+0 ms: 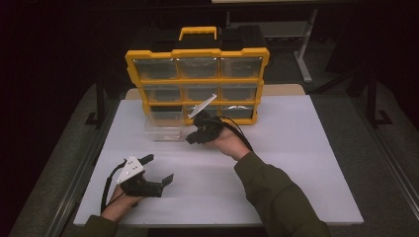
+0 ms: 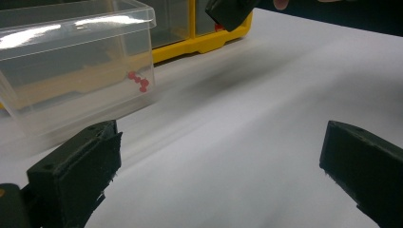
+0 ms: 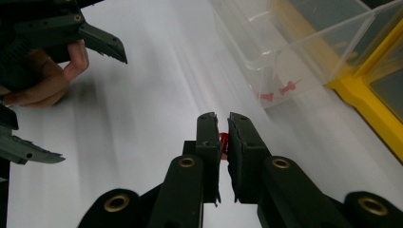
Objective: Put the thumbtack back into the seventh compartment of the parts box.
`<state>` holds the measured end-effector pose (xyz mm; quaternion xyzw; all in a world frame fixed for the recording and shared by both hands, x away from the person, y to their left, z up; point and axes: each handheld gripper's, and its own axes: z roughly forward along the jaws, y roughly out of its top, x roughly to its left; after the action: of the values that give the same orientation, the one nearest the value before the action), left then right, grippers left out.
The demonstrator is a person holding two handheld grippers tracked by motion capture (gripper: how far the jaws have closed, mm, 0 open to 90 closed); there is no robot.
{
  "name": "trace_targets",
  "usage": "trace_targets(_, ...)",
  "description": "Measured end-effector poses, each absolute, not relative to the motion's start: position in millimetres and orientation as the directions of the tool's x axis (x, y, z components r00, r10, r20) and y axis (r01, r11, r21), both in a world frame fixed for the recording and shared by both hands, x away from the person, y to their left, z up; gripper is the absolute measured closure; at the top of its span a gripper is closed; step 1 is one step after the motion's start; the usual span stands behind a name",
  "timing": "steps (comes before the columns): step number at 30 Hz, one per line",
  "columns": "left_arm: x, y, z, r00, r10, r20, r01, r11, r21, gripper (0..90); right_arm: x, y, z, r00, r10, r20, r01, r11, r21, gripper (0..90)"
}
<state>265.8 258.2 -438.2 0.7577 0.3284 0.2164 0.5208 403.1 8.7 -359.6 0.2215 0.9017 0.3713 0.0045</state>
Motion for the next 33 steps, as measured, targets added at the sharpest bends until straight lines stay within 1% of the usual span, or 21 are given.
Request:
trace_targets(4,265.6,258.3,-438.1,0.692,0.722,-0.015,0.273,-0.243,0.931,0.0,407.5,10.2,-356.7,-0.908,0.392,0.149,0.38,0.619,0.687,82.4)
trace_targets(9,265.5,258.3,-437.6,0.691,0.722,-0.015,0.274,-0.244,0.93,0.0,410.8,12.8,-353.2,-0.897,0.412,0.158,0.403,0.619,0.674,82.4)
trace_targets(12,265.4,258.0,-437.9,0.691,0.722,-0.014,0.273,-0.242,0.931,0.0,414.5,15.1,-350.3,-0.903,0.403,0.149,0.386,0.611,0.691,82.5)
trace_targets(13,265.6,257.8,-438.2,0.692,0.722,-0.015,0.27,-0.239,0.933,0.0,415.1,15.5,-349.1,-0.899,0.41,0.155,0.397,0.609,0.687,82.4)
trace_targets(14,265.7,257.8,-438.3,0.692,0.722,-0.015,0.27,-0.239,0.933,0.0,417.0,15.7,-348.6,-0.904,0.404,0.142,0.383,0.614,0.69,82.4)
trace_targets(15,265.7,257.8,-438.3,0.692,0.722,-0.015,0.27,-0.24,0.933,0.0,416.9,16.7,-347.2,-0.897,0.413,0.156,0.398,0.607,0.687,82.4)
trace_targets(16,265.6,257.9,-438.1,0.692,0.722,-0.015,0.27,-0.24,0.932,0.0,418.8,17.5,-346.9,-0.904,0.402,0.146,0.382,0.606,0.698,82.4)
trace_targets(19,265.3,258.2,-437.6,0.692,0.722,-0.013,0.273,-0.244,0.931,0.0,422.1,19.5,-344.4,-0.904,0.406,0.135,0.378,0.611,0.695,82.4)
trace_targets(28,265.7,258.1,-438.0,0.691,0.723,-0.015,0.273,-0.242,0.931,0.0,429.9,26.9,-339.5,-0.895,0.418,0.153,0.397,0.595,0.698,82.4)
trace_targets(33,266.4,259.1,-438.3,0.691,0.723,-0.012,0.27,-0.243,0.932,0.0,434.8,32.4,-337.3,-0.898,0.417,0.142,0.387,0.595,0.705,82.4)
